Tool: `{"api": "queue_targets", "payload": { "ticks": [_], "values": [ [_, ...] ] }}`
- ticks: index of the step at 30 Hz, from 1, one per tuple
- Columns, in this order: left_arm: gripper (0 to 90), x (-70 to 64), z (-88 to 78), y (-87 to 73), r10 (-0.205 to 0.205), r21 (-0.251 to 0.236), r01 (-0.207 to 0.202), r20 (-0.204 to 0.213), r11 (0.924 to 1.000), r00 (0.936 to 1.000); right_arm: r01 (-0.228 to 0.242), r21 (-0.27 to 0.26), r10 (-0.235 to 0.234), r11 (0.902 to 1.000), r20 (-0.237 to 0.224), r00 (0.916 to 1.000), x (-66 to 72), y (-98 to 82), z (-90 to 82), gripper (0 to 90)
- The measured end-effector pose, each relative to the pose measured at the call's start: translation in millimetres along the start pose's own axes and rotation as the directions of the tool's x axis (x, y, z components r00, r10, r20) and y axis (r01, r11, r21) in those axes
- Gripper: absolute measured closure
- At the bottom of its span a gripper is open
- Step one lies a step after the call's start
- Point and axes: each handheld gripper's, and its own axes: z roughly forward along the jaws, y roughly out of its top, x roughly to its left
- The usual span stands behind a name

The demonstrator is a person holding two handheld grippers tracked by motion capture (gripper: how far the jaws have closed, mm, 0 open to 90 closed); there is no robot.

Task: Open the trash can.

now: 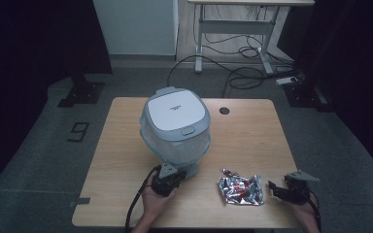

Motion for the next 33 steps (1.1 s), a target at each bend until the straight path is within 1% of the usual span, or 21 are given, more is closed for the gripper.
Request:
{"api": "queue_targets", "payload": {
  "ticks": [3, 8, 13, 15, 21, 29, 33],
  "values": [
    [90.0, 1.1, 1.8, 0.4, 0.002, 0.004, -0.002, 0.004, 1.0000, 1.0000, -0.001, 0.000, 0.001, 1.0000, 0.001, 1.0000, 0.0, 0.0, -0.1, 25.2],
    [90.0, 1.3, 4.6, 0.6, 0.012, 0.014, -0.012, -0.007, 0.9998, 0.9999, -0.003, 0.001, 0.003, 1.0000, 0.003, 1.0000, 0.1, -0.5, -0.6, 25.3],
    [90.0, 4.2, 8.1, -0.8, 0.026, 0.026, -0.025, -0.017, 0.9993, 0.9995, -0.003, 0.001, 0.003, 1.0000, 0.004, 1.0000, 0.1, -0.7, -0.8, 25.3],
    [90.0, 5.4, 10.8, -1.9, 0.024, 0.037, -0.023, -0.023, 0.9990, 0.9994, -0.003, 0.001, 0.003, 1.0000, 0.004, 1.0000, 0.1, -0.8, -1.0, 25.3],
    [90.0, 7.3, 12.2, -2.5, 0.018, 0.035, -0.017, -0.024, 0.9993, 0.9996, -0.004, 0.001, 0.004, 1.0000, 0.003, 1.0000, 0.1, -0.9, -1.1, 25.4],
    [90.0, 6.7, 13.9, -3.5, 0.027, 0.040, -0.026, -0.027, 0.9989, 0.9993, -0.004, 0.001, 0.004, 1.0000, 0.006, 1.0000, 0.1, -1.2, -1.5, 26.3],
    [90.0, 4.7, 14.7, -3.4, 0.041, 0.049, -0.039, -0.040, 0.9981, 0.9984, -0.006, 0.000, 0.006, 1.0000, 0.008, 0.9999, 0.3, -1.3, -1.6, 26.4]
  ]
}}
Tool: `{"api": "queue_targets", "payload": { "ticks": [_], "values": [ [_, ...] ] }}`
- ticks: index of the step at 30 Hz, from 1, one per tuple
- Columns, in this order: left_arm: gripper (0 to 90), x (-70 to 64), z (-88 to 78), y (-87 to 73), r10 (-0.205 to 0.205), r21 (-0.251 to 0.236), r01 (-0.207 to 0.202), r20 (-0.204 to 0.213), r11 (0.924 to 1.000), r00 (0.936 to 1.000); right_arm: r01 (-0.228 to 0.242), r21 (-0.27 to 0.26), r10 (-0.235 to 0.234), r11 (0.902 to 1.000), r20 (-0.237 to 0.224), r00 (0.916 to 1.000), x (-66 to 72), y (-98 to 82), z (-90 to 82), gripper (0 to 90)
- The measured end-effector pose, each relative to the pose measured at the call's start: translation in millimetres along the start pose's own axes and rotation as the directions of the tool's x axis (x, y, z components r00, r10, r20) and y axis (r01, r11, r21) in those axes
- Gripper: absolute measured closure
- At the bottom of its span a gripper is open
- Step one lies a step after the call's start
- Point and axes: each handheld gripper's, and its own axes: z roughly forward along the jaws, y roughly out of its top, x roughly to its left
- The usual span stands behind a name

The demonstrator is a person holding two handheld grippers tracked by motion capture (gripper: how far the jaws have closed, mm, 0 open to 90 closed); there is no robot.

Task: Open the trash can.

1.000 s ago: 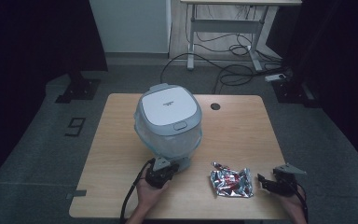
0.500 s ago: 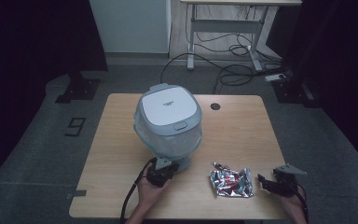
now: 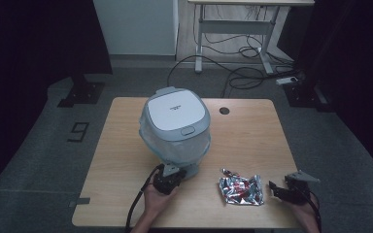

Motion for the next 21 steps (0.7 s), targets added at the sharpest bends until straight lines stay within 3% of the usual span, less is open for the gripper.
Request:
{"api": "queue_targets", "payload": {
  "ticks": [8, 12, 21],
  "values": [
    [90.0, -1.7, 0.9, -0.7, 0.020, 0.007, -0.020, -0.011, 0.9998, 0.9997, 0.000, 0.000, 0.000, 1.0000, 0.003, 1.0000, 0.3, -0.2, -0.1, 26.3],
    [90.0, -5.6, 1.7, -0.7, 0.041, 0.013, -0.040, -0.036, 0.9991, 0.9985, 0.002, -0.001, -0.002, 1.0000, 0.005, 1.0000, 0.4, -0.3, -0.1, 26.6],
    [90.0, -7.8, 2.5, -1.0, 0.050, 0.019, -0.049, -0.046, 0.9986, 0.9977, 0.000, -0.002, 0.000, 1.0000, 0.009, 1.0000, 0.4, -0.3, -0.3, 27.3]
  ]
}}
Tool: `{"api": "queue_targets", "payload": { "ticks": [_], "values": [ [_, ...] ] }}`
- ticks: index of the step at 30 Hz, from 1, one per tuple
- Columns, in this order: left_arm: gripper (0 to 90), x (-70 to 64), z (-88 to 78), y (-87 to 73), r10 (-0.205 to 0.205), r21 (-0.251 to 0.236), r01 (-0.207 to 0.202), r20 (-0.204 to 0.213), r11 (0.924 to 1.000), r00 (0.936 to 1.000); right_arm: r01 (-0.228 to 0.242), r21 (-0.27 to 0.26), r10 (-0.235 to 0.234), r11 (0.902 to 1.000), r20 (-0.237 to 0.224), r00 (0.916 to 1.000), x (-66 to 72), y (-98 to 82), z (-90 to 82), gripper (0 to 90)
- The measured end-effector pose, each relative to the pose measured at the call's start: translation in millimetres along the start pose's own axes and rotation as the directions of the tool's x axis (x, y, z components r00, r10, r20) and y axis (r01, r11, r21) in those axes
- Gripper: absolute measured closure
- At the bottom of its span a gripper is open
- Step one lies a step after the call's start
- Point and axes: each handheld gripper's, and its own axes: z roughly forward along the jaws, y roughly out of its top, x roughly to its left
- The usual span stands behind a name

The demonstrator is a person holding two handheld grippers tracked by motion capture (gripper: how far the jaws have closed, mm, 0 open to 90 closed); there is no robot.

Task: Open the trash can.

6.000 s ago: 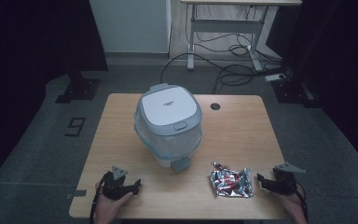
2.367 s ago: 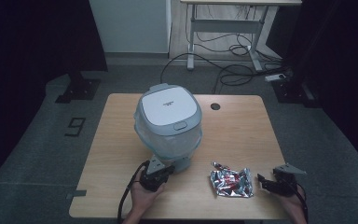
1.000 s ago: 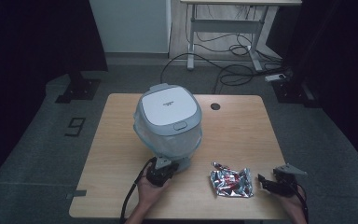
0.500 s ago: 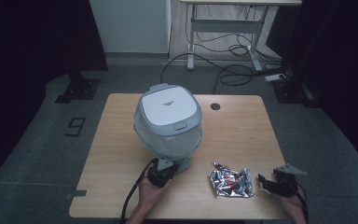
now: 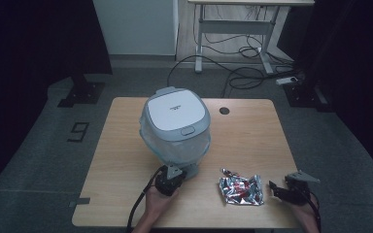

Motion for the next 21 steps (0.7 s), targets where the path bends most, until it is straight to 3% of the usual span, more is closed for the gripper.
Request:
{"api": "queue_targets", "payload": {
  "ticks": [10, 11, 13, 21],
  "values": [
    [90.0, -6.4, 1.0, 0.0, 0.047, 0.008, -0.047, -0.042, 0.9989, 0.9980, -0.002, 0.000, 0.002, 1.0000, 0.001, 1.0000, 0.0, 0.0, 0.0, 27.5],
    [90.0, -8.7, 1.1, 0.1, 0.072, 0.015, -0.071, -0.060, 0.9973, 0.9956, -0.002, 0.000, 0.002, 1.0000, 0.001, 1.0000, 0.0, 0.0, 0.0, 27.5],
    [90.0, -9.4, 1.3, 0.1, 0.079, 0.016, -0.078, -0.065, 0.9968, 0.9948, -0.002, -0.001, 0.002, 1.0000, 0.001, 1.0000, 0.0, 0.0, 0.0, 27.5],
    [90.0, -4.9, 1.4, -0.6, 0.046, 0.007, -0.046, -0.036, 0.9989, 0.9983, -0.002, -0.001, 0.002, 1.0000, 0.001, 1.0000, -0.1, 0.0, -0.1, 27.8]
  ]
}}
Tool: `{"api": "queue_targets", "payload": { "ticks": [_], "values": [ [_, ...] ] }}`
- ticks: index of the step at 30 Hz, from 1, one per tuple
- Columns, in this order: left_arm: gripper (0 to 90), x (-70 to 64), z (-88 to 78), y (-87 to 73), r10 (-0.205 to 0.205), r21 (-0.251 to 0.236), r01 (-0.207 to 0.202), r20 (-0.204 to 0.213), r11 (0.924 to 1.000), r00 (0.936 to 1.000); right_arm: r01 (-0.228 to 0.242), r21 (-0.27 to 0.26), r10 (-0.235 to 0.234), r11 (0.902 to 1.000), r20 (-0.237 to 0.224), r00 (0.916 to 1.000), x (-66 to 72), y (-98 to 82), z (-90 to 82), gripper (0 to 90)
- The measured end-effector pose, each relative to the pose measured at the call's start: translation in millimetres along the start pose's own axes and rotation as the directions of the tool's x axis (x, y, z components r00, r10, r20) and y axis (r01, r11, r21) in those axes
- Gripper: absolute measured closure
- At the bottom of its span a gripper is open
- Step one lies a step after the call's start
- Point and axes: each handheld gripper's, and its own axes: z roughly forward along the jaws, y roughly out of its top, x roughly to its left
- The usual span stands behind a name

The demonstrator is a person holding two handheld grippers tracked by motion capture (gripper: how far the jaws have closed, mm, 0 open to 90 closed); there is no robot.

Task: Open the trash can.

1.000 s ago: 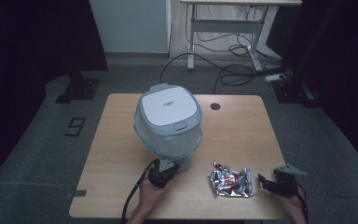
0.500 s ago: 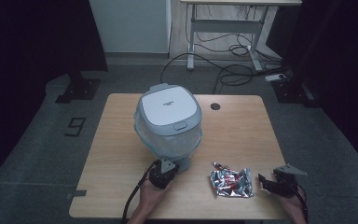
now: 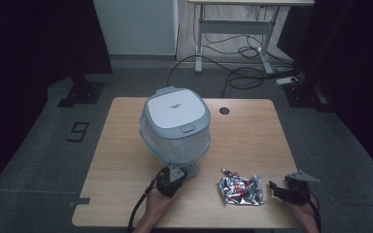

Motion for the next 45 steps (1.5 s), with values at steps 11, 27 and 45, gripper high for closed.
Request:
{"api": "queue_targets", "payload": {
  "ticks": [11, 27, 45],
  "values": [
    [90.0, 2.0, 1.4, -2.3, -0.036, -0.002, 0.036, 0.014, 0.9993, 0.9992, -0.002, -0.001, 0.002, 1.0000, 0.002, 1.0000, -0.1, -0.1, -0.2, 28.6],
    [90.0, 1.8, 5.4, -4.5, -0.049, 0.029, 0.049, 0.003, 0.9984, 0.9988, -0.005, -0.002, 0.005, 1.0000, 0.004, 1.0000, -0.3, -0.2, -0.3, 29.2],
    [90.0, 1.2, 5.1, -5.2, -0.039, 0.024, 0.040, -0.005, 0.9989, 0.9992, -0.005, -0.005, 0.005, 1.0000, -0.002, 1.0000, -0.3, -0.2, -0.6, 29.7]
  ]
}}
